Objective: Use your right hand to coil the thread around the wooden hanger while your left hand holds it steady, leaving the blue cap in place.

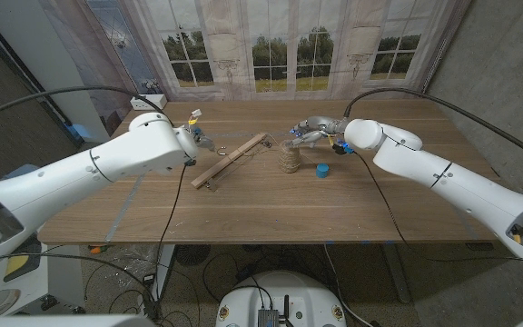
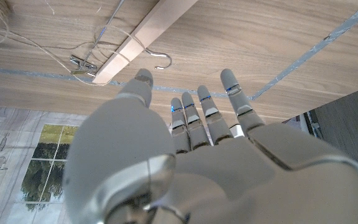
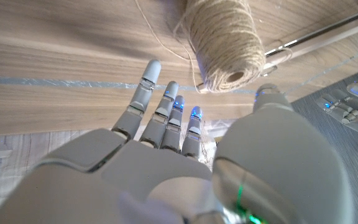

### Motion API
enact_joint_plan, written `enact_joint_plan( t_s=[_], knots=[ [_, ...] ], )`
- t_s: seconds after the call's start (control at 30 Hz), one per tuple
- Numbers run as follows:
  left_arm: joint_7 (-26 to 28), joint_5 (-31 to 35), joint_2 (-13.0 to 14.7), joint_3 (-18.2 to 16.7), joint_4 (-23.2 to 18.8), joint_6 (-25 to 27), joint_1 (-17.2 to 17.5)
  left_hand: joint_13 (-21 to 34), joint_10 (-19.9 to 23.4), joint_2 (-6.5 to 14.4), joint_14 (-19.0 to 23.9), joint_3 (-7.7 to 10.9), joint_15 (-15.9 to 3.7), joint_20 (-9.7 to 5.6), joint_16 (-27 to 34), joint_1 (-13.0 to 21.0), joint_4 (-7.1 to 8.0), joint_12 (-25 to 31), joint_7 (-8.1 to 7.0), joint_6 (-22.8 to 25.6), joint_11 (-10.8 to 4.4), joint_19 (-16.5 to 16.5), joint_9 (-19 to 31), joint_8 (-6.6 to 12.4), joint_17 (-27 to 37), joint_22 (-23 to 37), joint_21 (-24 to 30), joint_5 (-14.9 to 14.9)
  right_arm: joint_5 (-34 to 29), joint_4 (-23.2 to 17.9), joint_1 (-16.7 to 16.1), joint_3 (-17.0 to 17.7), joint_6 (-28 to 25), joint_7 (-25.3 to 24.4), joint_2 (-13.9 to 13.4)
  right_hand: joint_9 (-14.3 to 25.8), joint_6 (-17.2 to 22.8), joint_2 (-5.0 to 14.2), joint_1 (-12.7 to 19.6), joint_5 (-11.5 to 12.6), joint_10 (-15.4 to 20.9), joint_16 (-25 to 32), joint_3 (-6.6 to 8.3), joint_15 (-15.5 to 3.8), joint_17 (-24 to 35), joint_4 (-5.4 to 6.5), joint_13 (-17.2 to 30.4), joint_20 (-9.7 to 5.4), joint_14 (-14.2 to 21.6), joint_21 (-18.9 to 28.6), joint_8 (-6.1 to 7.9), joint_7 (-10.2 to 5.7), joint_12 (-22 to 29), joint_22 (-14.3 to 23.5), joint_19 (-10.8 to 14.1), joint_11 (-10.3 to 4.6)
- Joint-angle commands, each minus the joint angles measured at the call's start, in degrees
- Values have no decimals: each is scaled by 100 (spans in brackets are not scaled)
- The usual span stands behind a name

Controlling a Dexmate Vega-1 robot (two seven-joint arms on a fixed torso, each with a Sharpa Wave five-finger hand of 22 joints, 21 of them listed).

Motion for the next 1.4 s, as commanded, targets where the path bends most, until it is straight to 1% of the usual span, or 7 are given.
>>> enact_joint_plan(
  t_s=[0.03, 0.3, 0.53, 0.83, 1.13, 1.27, 1.4],
  knots=[
    [246, 1045, 241, -974, -234, -1448, 1450, -54, 6, 82, 46, -15, -42, -82, 67, -228, 144, 55, 5, -109, 118, 111, -22, 25, -49, 9, -53, -8, 275, 115, -874, 600, 1488, -1977, 181, -2, 127, 319, -50, -76, -4, -11, 100, 40, -43, 46, -14, 24, -243, -274, 41, -19, -18, 28, -340, 20],
    [-107, 1493, 704, -1738, 167, -3750, 2467, -286, -506, 203, -467, -38, 36, -159, -46, -577, 242, -23, -121, -627, 183, -120, -119, -12, -318, -4, -347, 41, 922, 623, -1282, 973, 2570, -2453, 541, -7, 86, 427, -324, -310, -163, -44, 30, 104, -118, 122, -44, 212, -592, -602, 0, -41, -65, 32, -730, 41],
    [-396, 1673, 699, -2381, 978, -5848, 3147, -444, -745, 207, -757, -18, 26, -433, -57, -661, 179, -22, -133, -947, 184, -234, -161, -34, -495, -11, -533, 74, 1564, 1074, -1521, 1243, 3528, -2602, 893, -8, -36, 387, -472, -405, -313, -46, -40, 105, -165, 145, -59, 277, -680, -692, -45, -3, -111, 35, -763, 61],
    [-1491, 1529, 292, -2778, 2316, -7869, 3185, -710, -1238, 222, -1217, -5, -33, -694, -67, -825, 97, -49, -74, -1719, 99, -343, -210, -75, -728, -21, -816, 110, 2090, 1326, -1726, 1423, 4160, -2742, 1310, -14, -504, 326, -454, -520, -383, -50, -32, 98, -369, 8, -115, -72, -742, -807, -144, 98, -101, 34, -592, 153],
    [-2454, 1423, -84, -2887, 3338, -8920, 2869, -838, -1297, 231, -1266, 3, -78, -774, -23, -883, 52, -2, 38, -1668, 68, -258, -224, 10, -811, -24, -898, 116, 1529, 1402, -1832, 1505, 4415, -3663, 1699, -22, -428, 263, -494, -593, -578, -111, -37, 179, -599, -97, -194, -478, -1085, -1089, -19, 179, -130, 26, -780, 228],
    [-2611, 1429, -220, -2923, 3521, -9003, 2768, -880, -1289, 238, -1269, -28, -91, -806, -4, -975, 90, 12, 49, -1656, 54, -226, -228, 18, -820, -24, -924, 107, 1123, 1273, -1925, 1595, 4296, -4285, 1841, -25, -85, 234, -635, -591, -352, -48, -71, 229, -773, -106, -250, -193, -1037, -1444, 78, 203, -30, 21, -1241, 222],
    [-2683, 1423, -308, -2962, 3553, -8954, 2738, -906, -1296, 260, -1277, -27, -83, -802, 1, -1005, 100, 15, 73, -1667, 61, -218, -229, 15, -827, -25, -943, 108, 926, 1250, -1941, 1545, 4353, -4444, 1909, -26, 60, 247, -674, -583, -243, -2, -71, 226, -829, -108, -266, -208, -930, -1493, 112, 230, 3, 23, -1203, 243]
  ],
)
